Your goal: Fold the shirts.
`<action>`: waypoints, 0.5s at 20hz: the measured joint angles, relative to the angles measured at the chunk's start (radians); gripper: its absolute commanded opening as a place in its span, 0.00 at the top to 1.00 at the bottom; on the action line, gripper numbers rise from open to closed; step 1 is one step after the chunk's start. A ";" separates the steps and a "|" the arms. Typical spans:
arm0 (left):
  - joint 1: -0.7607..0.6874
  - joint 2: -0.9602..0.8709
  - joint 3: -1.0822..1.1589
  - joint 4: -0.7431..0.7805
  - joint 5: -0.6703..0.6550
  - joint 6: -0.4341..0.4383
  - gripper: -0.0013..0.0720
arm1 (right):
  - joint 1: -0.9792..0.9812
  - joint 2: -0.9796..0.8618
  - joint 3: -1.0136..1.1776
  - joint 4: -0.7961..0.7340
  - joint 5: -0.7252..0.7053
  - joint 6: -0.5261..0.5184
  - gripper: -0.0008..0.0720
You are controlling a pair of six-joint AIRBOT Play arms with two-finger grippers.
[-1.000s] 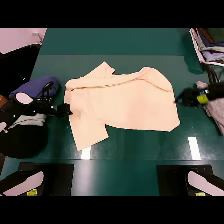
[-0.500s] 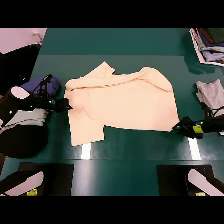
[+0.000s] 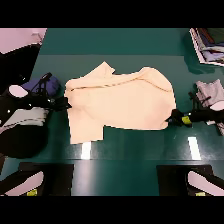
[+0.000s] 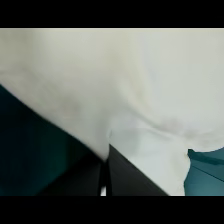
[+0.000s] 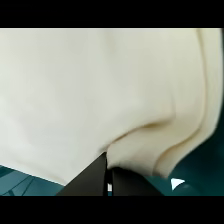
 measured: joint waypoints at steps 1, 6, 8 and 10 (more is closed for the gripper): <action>0.000 0.023 0.022 0.010 -0.013 -0.005 0.95 | 0.015 0.005 0.040 0.000 0.017 -0.002 0.97; 0.000 0.222 0.267 0.112 -0.047 -0.037 0.95 | 0.015 0.153 0.341 0.005 0.085 -0.007 0.97; 0.000 0.303 0.417 0.148 -0.053 -0.047 0.95 | -0.017 0.228 0.501 0.005 0.098 -0.008 0.97; 0.000 0.365 0.579 0.166 -0.058 -0.060 0.95 | -0.061 0.296 0.670 0.008 0.101 -0.008 0.97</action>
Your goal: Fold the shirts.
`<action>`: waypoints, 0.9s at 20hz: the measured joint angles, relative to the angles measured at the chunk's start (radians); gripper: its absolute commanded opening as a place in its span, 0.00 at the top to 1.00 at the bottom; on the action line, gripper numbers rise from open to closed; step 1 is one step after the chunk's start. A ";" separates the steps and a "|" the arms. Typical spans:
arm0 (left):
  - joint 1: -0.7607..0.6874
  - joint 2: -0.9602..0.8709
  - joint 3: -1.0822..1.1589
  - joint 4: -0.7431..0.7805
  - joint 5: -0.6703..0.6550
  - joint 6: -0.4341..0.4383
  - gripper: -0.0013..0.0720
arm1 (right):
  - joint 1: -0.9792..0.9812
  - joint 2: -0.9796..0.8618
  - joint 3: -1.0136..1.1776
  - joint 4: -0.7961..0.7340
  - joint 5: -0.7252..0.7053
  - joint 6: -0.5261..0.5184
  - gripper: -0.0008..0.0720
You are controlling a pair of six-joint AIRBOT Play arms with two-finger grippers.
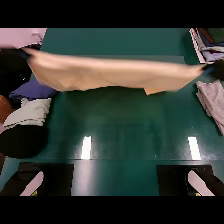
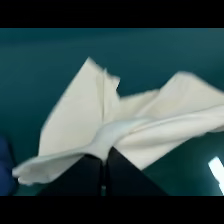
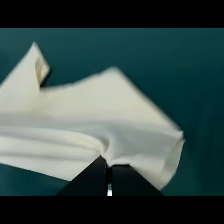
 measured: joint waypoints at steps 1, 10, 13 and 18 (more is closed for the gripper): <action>0.000 0.021 0.080 0.002 0.000 -0.006 0.95 | -0.026 0.028 0.080 0.001 0.001 0.000 0.97; 0.000 0.051 0.557 0.029 0.025 -0.101 0.95 | -0.254 0.091 0.602 0.000 0.061 0.000 0.97; 0.000 -0.011 0.583 0.035 -0.060 -0.114 0.95 | -0.220 0.022 0.646 -0.003 0.138 0.016 0.97; 0.000 -0.185 0.474 0.030 -0.225 -0.124 0.95 | -0.063 -0.147 0.518 -0.081 0.251 0.046 0.97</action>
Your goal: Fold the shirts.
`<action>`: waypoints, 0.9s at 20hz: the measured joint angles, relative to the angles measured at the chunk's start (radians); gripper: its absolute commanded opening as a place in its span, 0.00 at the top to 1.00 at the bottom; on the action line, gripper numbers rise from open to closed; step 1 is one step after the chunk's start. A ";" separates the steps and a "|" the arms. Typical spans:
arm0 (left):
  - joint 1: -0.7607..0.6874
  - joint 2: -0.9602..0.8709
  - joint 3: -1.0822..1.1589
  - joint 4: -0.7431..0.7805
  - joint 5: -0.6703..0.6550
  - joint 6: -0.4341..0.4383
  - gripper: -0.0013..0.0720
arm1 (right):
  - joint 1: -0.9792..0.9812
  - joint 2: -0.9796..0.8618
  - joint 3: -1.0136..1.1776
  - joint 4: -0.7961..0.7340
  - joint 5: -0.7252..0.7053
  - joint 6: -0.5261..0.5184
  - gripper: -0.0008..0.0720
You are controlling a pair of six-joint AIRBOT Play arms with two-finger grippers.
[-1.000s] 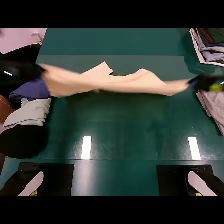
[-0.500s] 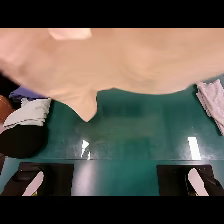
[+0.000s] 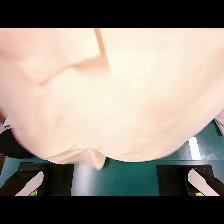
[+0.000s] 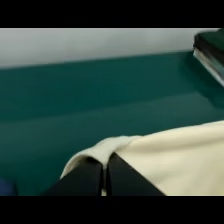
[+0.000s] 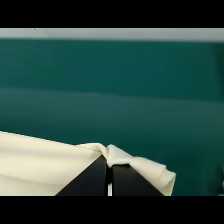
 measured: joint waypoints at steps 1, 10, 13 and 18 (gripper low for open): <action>0.000 -0.038 -0.050 -0.002 -0.018 0.000 0.95 | 0.035 -0.042 -0.037 -0.037 0.018 0.005 0.97; 0.000 -0.467 -0.360 -0.003 0.112 0.035 0.95 | 0.206 -0.542 -0.099 -0.169 -0.008 0.017 0.97; 0.000 -0.582 -0.291 -0.010 0.241 0.047 0.95 | 0.217 -0.692 0.035 -0.172 -0.055 0.016 0.97; 0.000 -0.649 -0.190 -0.004 0.295 0.069 0.95 | 0.219 -0.764 0.108 -0.179 -0.095 0.022 0.97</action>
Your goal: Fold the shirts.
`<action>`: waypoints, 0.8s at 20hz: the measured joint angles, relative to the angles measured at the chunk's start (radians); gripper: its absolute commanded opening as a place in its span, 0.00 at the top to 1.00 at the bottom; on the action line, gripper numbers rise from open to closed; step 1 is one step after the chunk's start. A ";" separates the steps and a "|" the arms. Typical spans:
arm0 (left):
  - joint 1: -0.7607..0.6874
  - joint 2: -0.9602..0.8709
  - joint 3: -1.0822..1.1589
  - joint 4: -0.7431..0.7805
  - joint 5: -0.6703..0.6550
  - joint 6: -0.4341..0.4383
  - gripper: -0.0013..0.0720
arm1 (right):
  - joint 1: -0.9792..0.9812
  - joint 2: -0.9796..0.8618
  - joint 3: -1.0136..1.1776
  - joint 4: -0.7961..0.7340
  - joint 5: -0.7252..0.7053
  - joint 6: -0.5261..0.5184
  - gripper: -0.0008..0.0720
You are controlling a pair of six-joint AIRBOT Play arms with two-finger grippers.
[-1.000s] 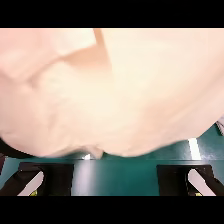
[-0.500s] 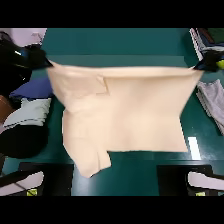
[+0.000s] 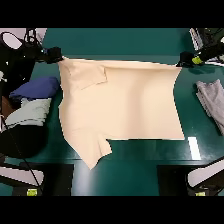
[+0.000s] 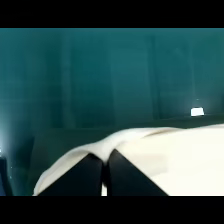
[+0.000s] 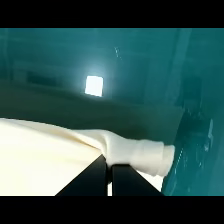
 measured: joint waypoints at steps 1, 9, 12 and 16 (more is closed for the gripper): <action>0.000 -0.004 0.010 0.001 -0.032 0.003 0.95 | -0.001 0.008 -0.019 -0.004 -0.002 -0.003 0.97; 0.000 -0.014 -0.155 0.024 -0.243 -0.010 0.95 | 0.021 0.122 -0.360 -0.090 -0.055 -0.019 0.97; 0.001 -0.014 -0.266 0.028 -0.242 -0.024 0.29 | 0.029 0.141 -0.451 -0.093 -0.080 -0.014 0.69; 0.000 0.021 -0.331 0.048 -0.255 -0.062 0.33 | 0.018 0.169 -0.495 -0.040 -0.069 0.003 0.53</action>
